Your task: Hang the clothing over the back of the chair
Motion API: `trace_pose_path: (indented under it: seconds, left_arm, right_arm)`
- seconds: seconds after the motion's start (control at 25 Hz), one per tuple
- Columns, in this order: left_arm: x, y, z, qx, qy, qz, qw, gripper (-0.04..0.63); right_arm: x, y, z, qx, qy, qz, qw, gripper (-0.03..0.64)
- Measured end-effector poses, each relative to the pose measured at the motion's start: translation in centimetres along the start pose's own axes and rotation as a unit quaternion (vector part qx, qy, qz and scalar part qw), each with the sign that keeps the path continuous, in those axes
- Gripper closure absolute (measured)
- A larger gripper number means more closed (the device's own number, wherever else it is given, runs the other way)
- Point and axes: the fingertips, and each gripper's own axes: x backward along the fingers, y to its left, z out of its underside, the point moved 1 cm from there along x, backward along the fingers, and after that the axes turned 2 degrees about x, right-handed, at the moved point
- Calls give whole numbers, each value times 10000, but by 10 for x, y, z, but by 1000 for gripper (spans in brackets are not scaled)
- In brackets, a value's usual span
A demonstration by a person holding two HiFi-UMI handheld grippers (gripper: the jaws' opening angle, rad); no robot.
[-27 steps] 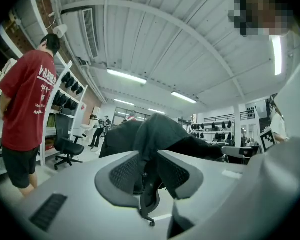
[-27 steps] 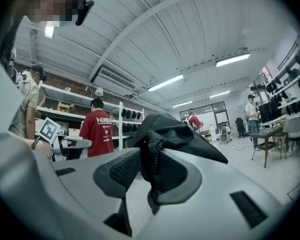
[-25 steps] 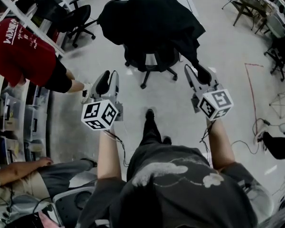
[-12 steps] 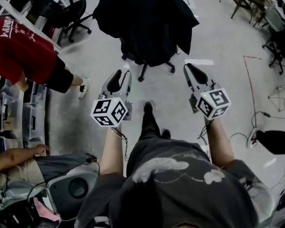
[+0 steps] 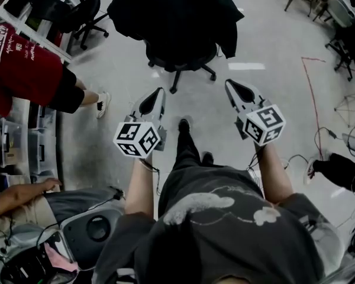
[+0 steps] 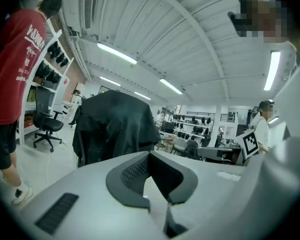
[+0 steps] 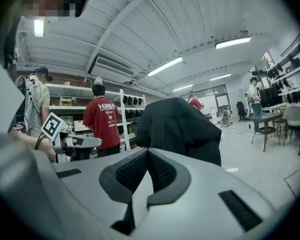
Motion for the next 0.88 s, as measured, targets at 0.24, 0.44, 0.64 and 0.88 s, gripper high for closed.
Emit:
trace_pose_path:
  seconds: [0.24,0.44,0.64,0.88]
  left_arm:
    - [-5,-2,15,10,362,-62,9993,595]
    - [-7,10,20,48,437,-473,9979,595]
    - [-9,8,24,6,530,-515,9973,595]
    - [-10,8,31,48,533,-549,9971,595]
  right_arm:
    - [0,0,6,-48,179,-23,9998,624]
    - [-2,-1,11,-74,235,-27,9997,624]
    - [-5,1,9,-56,209,-116,9997,624]
    - [-5,0,12,7,210,-166,9996,624]
